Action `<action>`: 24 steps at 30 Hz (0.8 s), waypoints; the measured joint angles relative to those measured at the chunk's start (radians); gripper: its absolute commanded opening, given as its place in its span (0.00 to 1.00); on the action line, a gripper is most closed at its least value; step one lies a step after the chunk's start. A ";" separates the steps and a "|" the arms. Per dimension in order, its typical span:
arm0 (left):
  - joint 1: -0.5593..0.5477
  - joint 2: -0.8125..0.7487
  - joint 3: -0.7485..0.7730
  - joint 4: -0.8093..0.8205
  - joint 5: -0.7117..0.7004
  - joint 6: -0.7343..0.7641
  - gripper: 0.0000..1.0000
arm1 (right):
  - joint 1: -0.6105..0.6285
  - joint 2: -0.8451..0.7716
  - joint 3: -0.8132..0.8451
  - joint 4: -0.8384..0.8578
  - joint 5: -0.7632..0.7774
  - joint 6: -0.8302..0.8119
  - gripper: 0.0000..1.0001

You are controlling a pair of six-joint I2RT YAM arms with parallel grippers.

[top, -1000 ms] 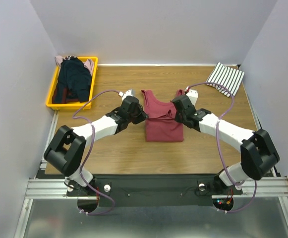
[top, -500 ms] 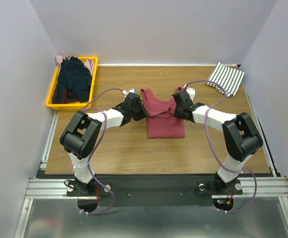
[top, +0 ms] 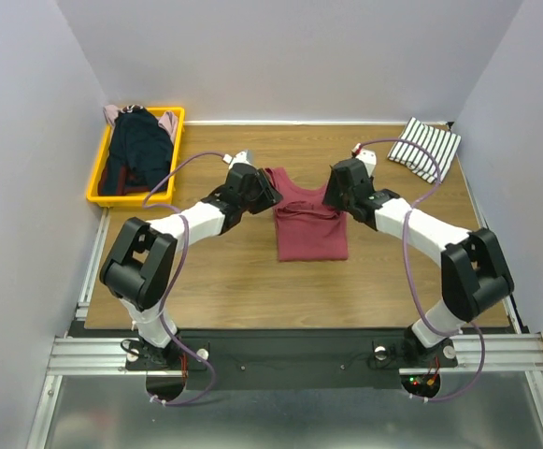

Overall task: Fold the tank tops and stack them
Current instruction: Fold the tank top

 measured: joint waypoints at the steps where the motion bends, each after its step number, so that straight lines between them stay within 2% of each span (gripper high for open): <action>1: 0.001 -0.006 0.000 0.000 -0.002 0.000 0.45 | 0.000 -0.021 -0.005 0.005 -0.008 0.000 0.57; 4: -0.001 -0.023 0.000 -0.001 -0.004 0.001 0.37 | 0.000 -0.069 -0.037 0.012 -0.032 0.007 0.42; 5: -0.004 -0.024 0.000 -0.002 -0.006 0.001 0.30 | 0.001 -0.078 -0.054 0.016 -0.040 0.007 0.40; 7: -0.020 -0.024 -0.004 -0.010 -0.008 -0.003 0.24 | 0.001 -0.079 -0.086 0.015 -0.050 0.013 0.34; 8: -0.028 -0.024 -0.008 -0.012 -0.008 -0.006 0.19 | 0.001 -0.077 -0.097 0.014 -0.051 0.014 0.34; 10: -0.051 -0.021 -0.016 -0.014 -0.007 -0.011 0.15 | 0.001 -0.055 -0.113 0.007 -0.055 0.017 0.34; 18: -0.090 0.106 0.000 0.003 0.027 -0.023 0.14 | 0.002 0.104 -0.042 0.008 -0.050 0.005 0.34; 24: -0.076 0.222 0.103 -0.007 0.039 -0.021 0.14 | -0.007 0.214 0.066 0.015 -0.051 0.002 0.34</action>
